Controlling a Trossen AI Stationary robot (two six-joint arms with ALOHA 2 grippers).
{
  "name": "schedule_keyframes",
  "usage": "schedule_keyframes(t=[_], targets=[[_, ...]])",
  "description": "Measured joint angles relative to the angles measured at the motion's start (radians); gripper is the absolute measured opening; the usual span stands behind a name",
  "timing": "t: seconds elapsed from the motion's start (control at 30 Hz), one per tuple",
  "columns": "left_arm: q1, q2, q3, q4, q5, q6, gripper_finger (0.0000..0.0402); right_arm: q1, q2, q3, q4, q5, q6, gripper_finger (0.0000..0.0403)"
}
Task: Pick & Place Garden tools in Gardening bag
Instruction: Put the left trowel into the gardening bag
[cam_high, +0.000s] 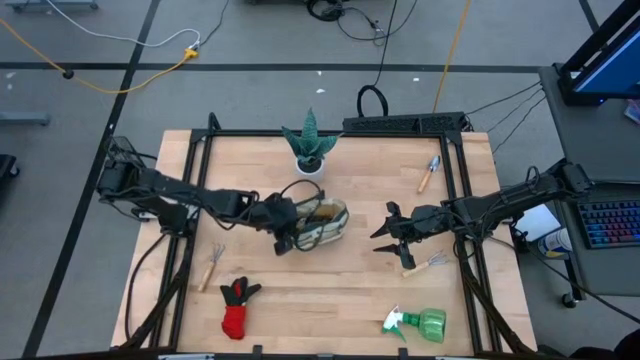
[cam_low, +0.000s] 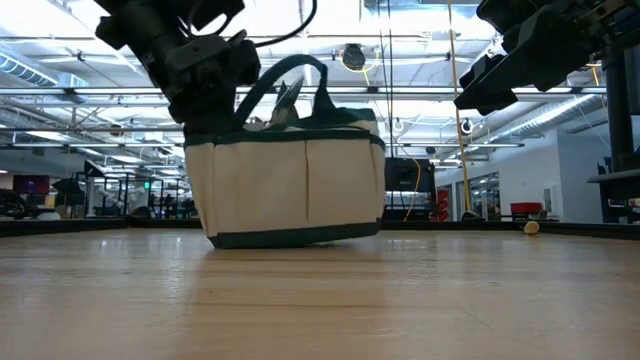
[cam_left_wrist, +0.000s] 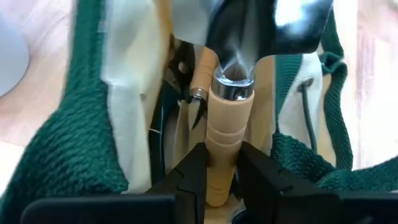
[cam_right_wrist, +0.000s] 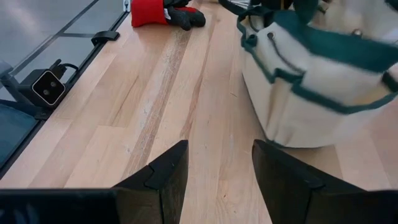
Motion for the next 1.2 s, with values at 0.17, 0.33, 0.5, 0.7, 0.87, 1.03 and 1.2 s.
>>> schedule_keyframes(t=[0.17, 0.33, 0.5, 0.7, 0.87, 1.03, 1.2], targets=[[0.059, 0.0, 0.0, 0.002, 0.1, 0.006, 0.0076, 0.0, 0.0, 0.0, 0.0, 0.0, 0.0, 0.0169], [0.107, 0.0, 0.0, 0.005, 0.241, 0.027, 0.0076, 0.0, 0.0, 0.0, 0.0, 0.0, 0.0, 0.0169], [0.119, 0.001, 0.0, 0.007, 0.251, 0.142, 0.0077, 0.0, 0.0, 0.0, 0.0, 0.0, -0.003, 0.0169], [0.12, 0.016, -0.001, 0.014, 0.234, 0.293, 0.0077, 0.0, 0.0, 0.0, 0.0, 0.0, -0.004, 0.0169], [0.108, 0.016, 0.0, 0.038, 0.148, 0.345, 0.0077, 0.0, 0.0, 0.0, 0.033, 0.023, -0.037, 0.0169], [0.108, 0.016, 0.004, 0.048, 0.146, 0.347, 0.0082, 0.0, 0.0, 0.0, 0.282, 0.184, -0.194, 0.0169], [0.108, 0.016, 0.004, 0.054, 0.147, 0.332, 0.0082, 0.0, 0.04, 0.0, 0.508, 0.182, -0.457, 0.0169]])
